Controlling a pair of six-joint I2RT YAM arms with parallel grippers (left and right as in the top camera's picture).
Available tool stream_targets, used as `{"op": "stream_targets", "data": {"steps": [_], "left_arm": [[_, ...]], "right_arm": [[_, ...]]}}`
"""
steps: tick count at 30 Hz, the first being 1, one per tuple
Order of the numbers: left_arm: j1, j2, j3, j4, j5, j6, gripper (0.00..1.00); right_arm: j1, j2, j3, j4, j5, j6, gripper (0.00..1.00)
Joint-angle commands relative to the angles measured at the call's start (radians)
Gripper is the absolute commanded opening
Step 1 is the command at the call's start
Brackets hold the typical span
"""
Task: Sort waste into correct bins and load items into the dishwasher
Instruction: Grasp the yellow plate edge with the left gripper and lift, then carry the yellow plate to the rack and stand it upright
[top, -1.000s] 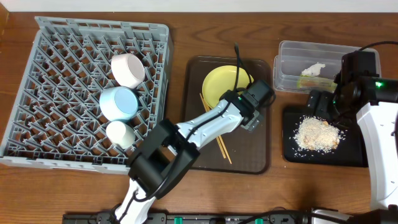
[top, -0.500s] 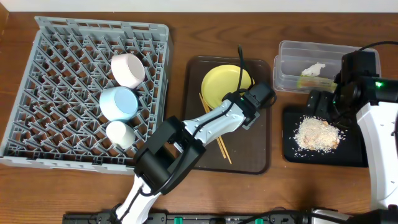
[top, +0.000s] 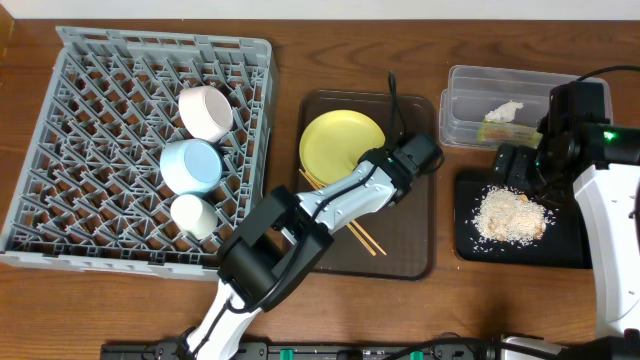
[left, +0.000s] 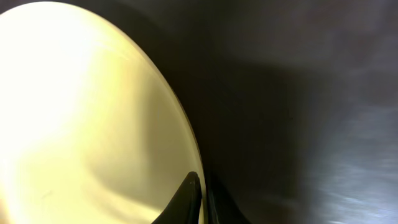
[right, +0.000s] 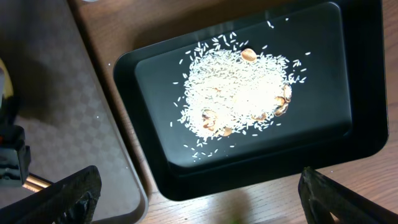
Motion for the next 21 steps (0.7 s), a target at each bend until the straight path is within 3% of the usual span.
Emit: {"op": "stream_targets", "data": {"steps": [1, 12, 17, 21], "left_arm": [[-0.009, 0.021, 0.006, -0.017, -0.142, 0.066, 0.08], [-0.01, -0.093, 0.009, -0.066, -0.145, 0.084, 0.07], [0.0, -0.185, 0.009, -0.089, -0.142, 0.035, 0.07], [0.033, -0.268, 0.009, -0.117, -0.029, -0.003, 0.08]], "right_arm": [[-0.009, -0.011, 0.017, 0.0, 0.01, -0.012, 0.99], [-0.009, -0.011, 0.017, 0.0, 0.01, -0.012, 0.99], [-0.009, -0.011, 0.017, -0.001, 0.01, -0.012, 0.99], [-0.009, -0.011, 0.017, 0.0, 0.01, -0.012, 0.99]]}}
